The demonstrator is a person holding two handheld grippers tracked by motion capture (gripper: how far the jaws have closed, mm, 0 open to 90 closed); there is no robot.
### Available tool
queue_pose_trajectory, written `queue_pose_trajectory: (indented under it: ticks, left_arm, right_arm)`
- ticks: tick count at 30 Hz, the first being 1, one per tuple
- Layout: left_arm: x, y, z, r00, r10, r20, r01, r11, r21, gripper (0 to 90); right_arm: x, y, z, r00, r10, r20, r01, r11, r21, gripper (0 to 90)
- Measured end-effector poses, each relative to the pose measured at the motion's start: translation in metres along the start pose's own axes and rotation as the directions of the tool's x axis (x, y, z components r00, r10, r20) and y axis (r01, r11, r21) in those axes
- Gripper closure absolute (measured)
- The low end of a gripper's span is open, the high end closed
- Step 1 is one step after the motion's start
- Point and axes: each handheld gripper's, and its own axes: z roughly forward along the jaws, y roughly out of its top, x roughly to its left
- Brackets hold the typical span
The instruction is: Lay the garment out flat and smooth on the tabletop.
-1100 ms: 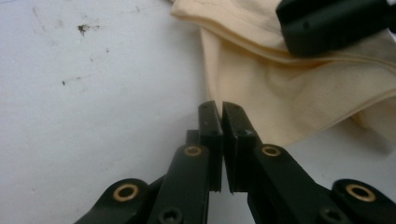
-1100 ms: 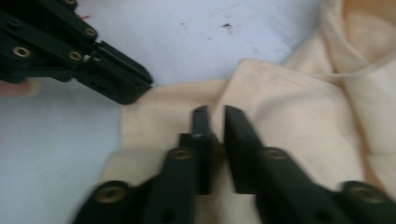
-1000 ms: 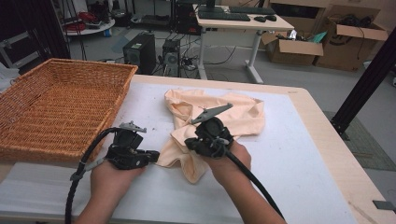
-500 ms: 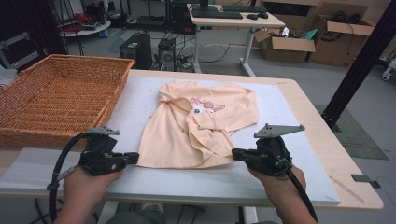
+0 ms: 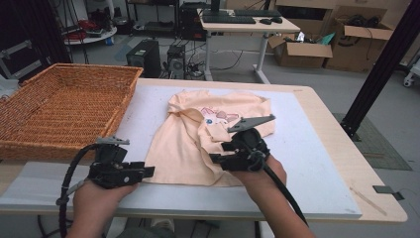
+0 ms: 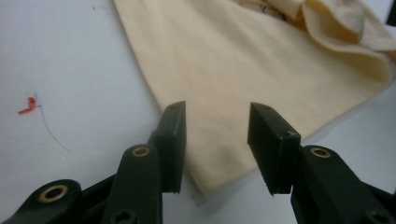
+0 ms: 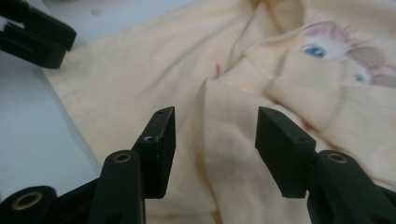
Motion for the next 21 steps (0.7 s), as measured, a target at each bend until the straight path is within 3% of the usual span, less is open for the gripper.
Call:
queue_pose_trajectory:
  ticks: [2, 3, 4, 5, 8, 9, 10, 11, 12, 13, 15, 17, 21]
  left_arm:
    - [-0.001, -0.002, 0.002, 1.0000, 0.008, -0.004, -0.008, 0.9998, -0.019, 59.5]
    - [-0.002, -0.003, 0.001, 0.9999, 0.012, -0.008, -0.012, 0.9997, -0.023, 59.9]
    - [-0.002, -0.004, 0.001, 0.9998, 0.015, -0.011, -0.015, 0.9995, -0.029, 61.2]
    - [-0.001, -0.005, 0.001, 0.9999, 0.014, -0.009, -0.014, 0.9993, -0.034, 61.2]
    - [0.000, -0.006, 0.001, 1.0000, 0.004, -0.003, -0.004, 0.9992, -0.039, 62.6]
    - [0.000, -0.006, 0.001, 1.0000, 0.005, -0.005, -0.005, 0.9993, -0.038, 62.7]
    - [0.000, -0.006, 0.001, 1.0000, 0.005, -0.005, -0.005, 0.9993, -0.038, 62.6]
    - [-0.001, -0.006, 0.001, 0.9999, 0.007, -0.007, -0.008, 0.9993, -0.037, 62.6]
    - [-0.001, -0.006, 0.002, 0.9999, 0.008, -0.007, -0.008, 0.9993, -0.037, 62.6]
    - [-0.001, -0.006, 0.002, 1.0000, 0.008, -0.006, -0.008, 0.9993, -0.038, 62.6]
    - [-0.002, -0.006, 0.003, 1.0000, 0.003, -0.005, -0.004, 0.9992, -0.041, 62.6]
    - [-0.002, -0.006, 0.003, 1.0000, -0.005, -0.007, 0.005, 0.9989, -0.046, 62.6]
    - [-0.004, -0.008, 0.004, 0.9999, -0.009, -0.008, 0.009, 0.9982, -0.059, 61.0]
  right_arm:
    - [0.001, -0.004, 0.014, 0.9997, -0.017, 0.019, 0.015, 0.997, 0.080, 64.6]
    - [0.002, -0.008, 0.016, 0.9988, -0.037, 0.032, 0.034, 0.996, 0.088, 76.4]
    - [0.000, -0.019, 0.010, 0.9978, -0.040, 0.052, 0.038, 0.998, 0.051, 90.0]
    - [0.000, -0.019, 0.010, 0.9978, -0.040, 0.052, 0.038, 0.998, 0.051, 90.0]
    - [-0.013, -0.036, -0.013, 0.9985, 0.021, 0.050, -0.020, 1.000, -0.020, 90.0]
    - [-0.025, -0.049, -0.035, 0.9958, 0.073, 0.055, -0.069, 0.996, -0.064, 90.0]
    - [-0.025, -0.049, -0.035, 0.9958, 0.073, 0.055, -0.069, 0.996, -0.064, 90.0]
    - [-0.031, -0.056, -0.046, 0.9938, 0.091, 0.065, -0.086, 0.993, -0.076, 90.0]
    - [-0.038, -0.065, -0.063, 0.9926, 0.091, 0.080, -0.084, 0.992, -0.092, 83.3]
    - [-0.038, -0.065, -0.063, 0.9926, 0.091, 0.080, -0.084, 0.992, -0.092, 83.3]
    - [-0.041, -0.066, -0.069, 0.9919, 0.094, 0.086, -0.087, 0.993, -0.085, 71.7]
    - [-0.037, -0.063, -0.068, 0.9933, 0.085, 0.078, -0.078, 0.993, -0.093, 66.4]
    - [-0.024, -0.050, -0.050, 0.9966, 0.067, 0.048, -0.062, 0.994, -0.091, 56.5]
